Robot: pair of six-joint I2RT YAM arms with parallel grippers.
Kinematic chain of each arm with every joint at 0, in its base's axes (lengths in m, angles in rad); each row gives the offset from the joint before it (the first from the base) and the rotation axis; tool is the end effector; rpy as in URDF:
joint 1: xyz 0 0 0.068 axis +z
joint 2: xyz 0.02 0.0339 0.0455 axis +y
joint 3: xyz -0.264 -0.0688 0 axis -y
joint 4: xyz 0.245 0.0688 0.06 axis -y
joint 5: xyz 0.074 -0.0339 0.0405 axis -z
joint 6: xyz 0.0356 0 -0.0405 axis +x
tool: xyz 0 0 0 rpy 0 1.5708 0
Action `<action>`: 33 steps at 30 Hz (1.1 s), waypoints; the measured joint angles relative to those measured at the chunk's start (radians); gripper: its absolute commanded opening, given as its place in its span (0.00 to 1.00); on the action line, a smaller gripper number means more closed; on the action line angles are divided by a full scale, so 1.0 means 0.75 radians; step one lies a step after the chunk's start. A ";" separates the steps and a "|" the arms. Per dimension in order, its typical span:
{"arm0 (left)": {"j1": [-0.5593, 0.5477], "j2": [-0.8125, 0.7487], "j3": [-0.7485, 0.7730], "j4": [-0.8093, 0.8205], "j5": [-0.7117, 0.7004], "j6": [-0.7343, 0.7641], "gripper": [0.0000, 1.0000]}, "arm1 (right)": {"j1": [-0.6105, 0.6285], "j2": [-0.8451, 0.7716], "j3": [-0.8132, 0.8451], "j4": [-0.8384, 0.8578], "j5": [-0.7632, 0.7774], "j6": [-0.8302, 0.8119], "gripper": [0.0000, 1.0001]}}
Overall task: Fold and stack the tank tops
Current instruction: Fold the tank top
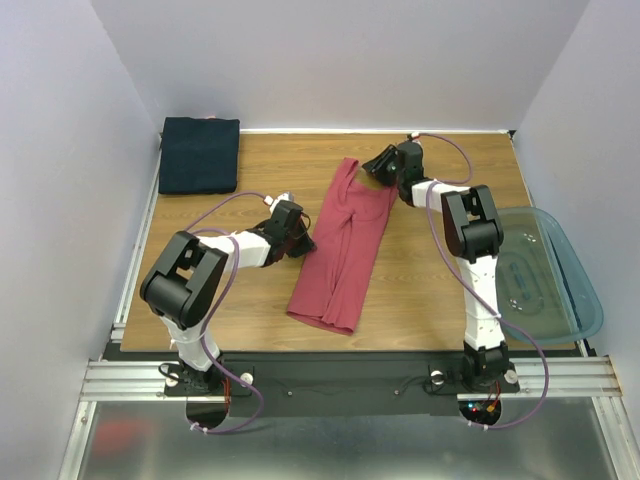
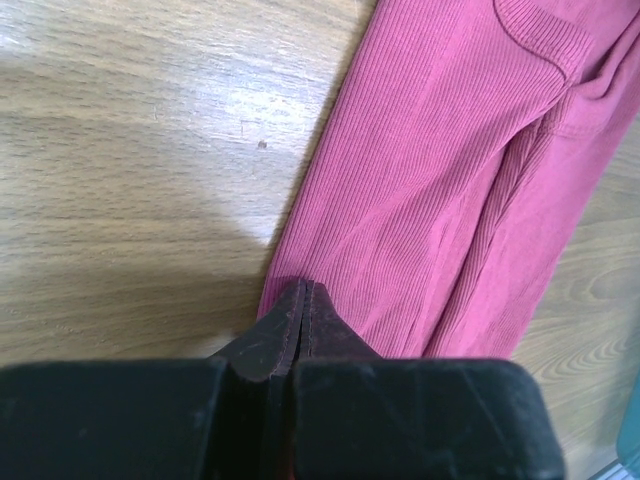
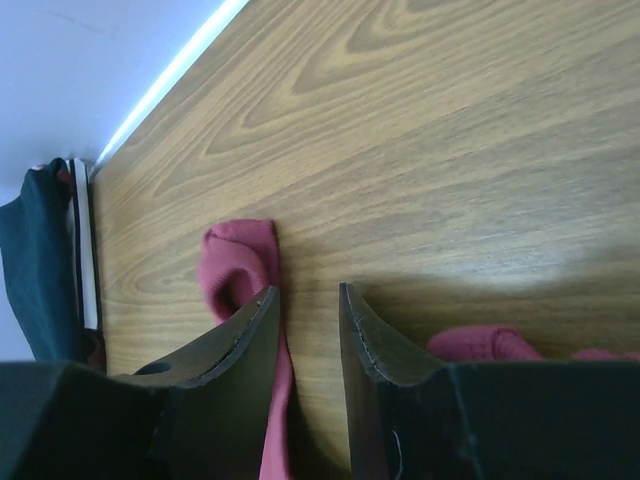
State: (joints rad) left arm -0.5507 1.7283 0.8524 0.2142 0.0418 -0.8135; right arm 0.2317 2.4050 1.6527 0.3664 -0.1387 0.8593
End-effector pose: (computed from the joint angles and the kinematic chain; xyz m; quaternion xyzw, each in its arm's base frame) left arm 0.2982 -0.1848 0.1571 -0.1086 0.8917 -0.2913 0.3289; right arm 0.5212 0.1280 0.1261 0.2186 0.7991 0.3382 0.4464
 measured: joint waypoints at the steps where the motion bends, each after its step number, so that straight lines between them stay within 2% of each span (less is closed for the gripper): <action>1: 0.000 -0.002 0.002 -0.006 -0.001 0.005 0.00 | -0.001 -0.009 -0.009 -0.004 -0.001 0.000 0.36; 12: 0.000 -0.107 0.034 -0.113 -0.015 0.056 0.03 | -0.003 -0.133 -0.087 -0.095 -0.025 -0.020 0.32; 16: 0.000 -0.220 0.002 -0.132 -0.048 0.050 0.12 | 0.005 -0.292 -0.259 -0.151 -0.051 -0.058 0.32; 17: 0.000 -0.256 -0.022 -0.135 -0.059 0.045 0.17 | 0.008 -0.339 -0.304 -0.164 -0.053 -0.075 0.32; 21: -0.001 -0.470 -0.198 -0.163 -0.081 0.008 0.27 | 0.050 -0.580 -0.533 -0.254 -0.039 -0.170 0.33; 25: -0.010 -0.680 -0.416 -0.182 -0.087 -0.064 0.37 | 0.236 -0.895 -0.779 -0.376 0.054 -0.282 0.39; 26: -0.013 -0.725 -0.461 -0.192 -0.087 -0.079 0.39 | 0.348 -0.989 -0.843 -0.419 0.094 -0.311 0.39; 29: -0.022 -0.889 -0.603 -0.240 -0.088 -0.146 0.41 | 0.634 -1.104 -0.919 -0.493 0.217 -0.362 0.41; 33: -0.033 -1.029 -0.688 -0.274 -0.090 -0.223 0.42 | 0.955 -1.132 -0.945 -0.649 0.377 -0.417 0.44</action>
State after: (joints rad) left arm -0.5755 0.9565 0.3363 0.0090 -0.0257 -0.9806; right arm 0.9478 1.5558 0.9440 -0.1200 0.1444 0.5468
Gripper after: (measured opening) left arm 0.418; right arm 0.424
